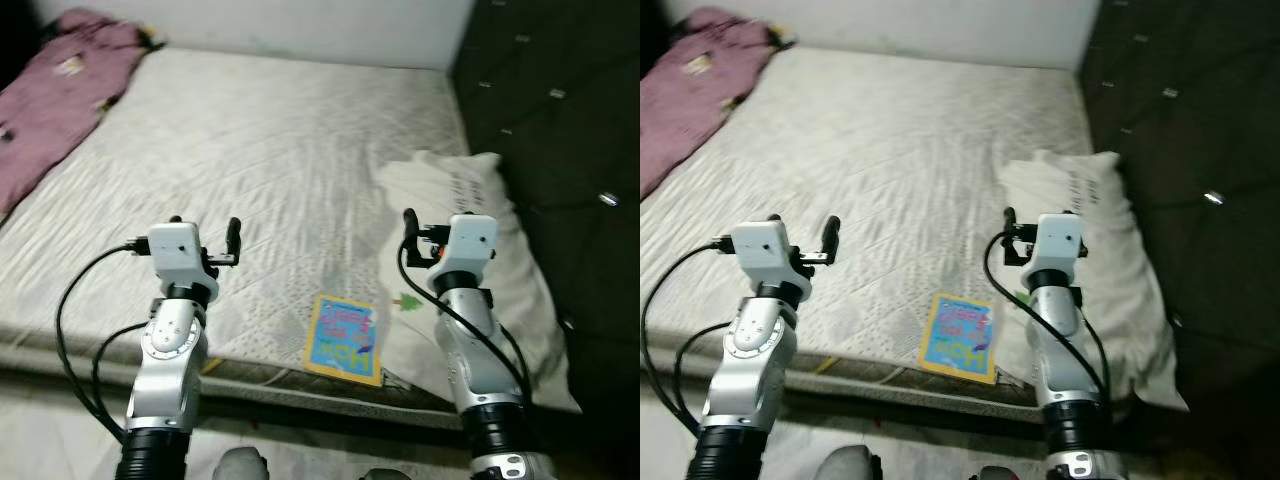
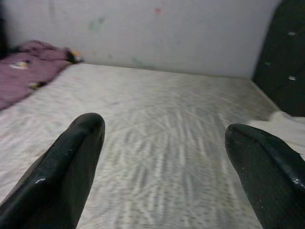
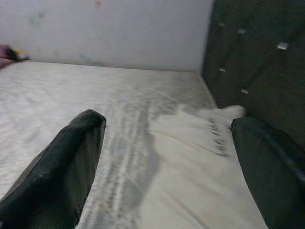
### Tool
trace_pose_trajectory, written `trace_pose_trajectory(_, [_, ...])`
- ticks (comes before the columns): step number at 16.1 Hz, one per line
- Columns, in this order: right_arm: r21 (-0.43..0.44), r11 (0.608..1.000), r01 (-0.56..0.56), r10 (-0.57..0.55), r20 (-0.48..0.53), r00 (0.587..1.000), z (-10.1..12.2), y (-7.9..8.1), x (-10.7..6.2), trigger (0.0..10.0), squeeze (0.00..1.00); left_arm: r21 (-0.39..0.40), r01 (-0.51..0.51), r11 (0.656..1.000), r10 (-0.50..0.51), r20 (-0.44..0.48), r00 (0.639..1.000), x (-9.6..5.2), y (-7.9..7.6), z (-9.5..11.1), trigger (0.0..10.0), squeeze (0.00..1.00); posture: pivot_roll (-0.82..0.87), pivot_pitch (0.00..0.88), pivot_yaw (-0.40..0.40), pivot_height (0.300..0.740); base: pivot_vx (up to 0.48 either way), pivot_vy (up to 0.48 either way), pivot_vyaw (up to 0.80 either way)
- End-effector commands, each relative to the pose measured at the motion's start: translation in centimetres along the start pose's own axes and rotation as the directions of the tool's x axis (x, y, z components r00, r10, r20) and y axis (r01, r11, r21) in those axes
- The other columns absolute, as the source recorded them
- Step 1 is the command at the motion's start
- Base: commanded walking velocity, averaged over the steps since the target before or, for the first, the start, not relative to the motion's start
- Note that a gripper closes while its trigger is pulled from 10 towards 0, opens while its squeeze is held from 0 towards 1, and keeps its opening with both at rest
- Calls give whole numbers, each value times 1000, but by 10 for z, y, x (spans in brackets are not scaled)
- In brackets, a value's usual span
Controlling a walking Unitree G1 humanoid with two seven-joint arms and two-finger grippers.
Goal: Clean up the room
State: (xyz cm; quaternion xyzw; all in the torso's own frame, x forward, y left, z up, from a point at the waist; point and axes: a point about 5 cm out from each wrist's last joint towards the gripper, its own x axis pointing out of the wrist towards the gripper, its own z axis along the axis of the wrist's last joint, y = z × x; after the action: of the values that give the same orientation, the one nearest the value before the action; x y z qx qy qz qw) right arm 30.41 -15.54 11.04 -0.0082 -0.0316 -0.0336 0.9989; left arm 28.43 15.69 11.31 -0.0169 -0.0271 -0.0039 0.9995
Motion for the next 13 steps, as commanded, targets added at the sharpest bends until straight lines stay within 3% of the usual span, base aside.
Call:
trace_pose_trajectory(1, [0, 1000, 14, -14, 4, 1000, 3, -4, -1, 10000, 0, -13, -8, 1000, 8, 14, 1000, 1, 0, 6, 10000, 0, 15, 0, -6, 740, 0, 0, -800])
trace_pose_trajectory(10, [6, 1000, 10, -10, -2, 1000, 3, -4, -2, 10000, 0, -46, 5, 999, -5, -6, 1000, 3, -3, 5, 10000, 0, 13, 0, -5, 740, 0, 0, -800])
trace_pose_trajectory(13, [5, 1000, 3, -3, -12, 1000, 2, -2, -2, 10000, 0, -57, -6, 998, 5, -19, 1000, 2, -1, 2, 10000, 0, 15, 0, -4, 740, 0, 0, 0])
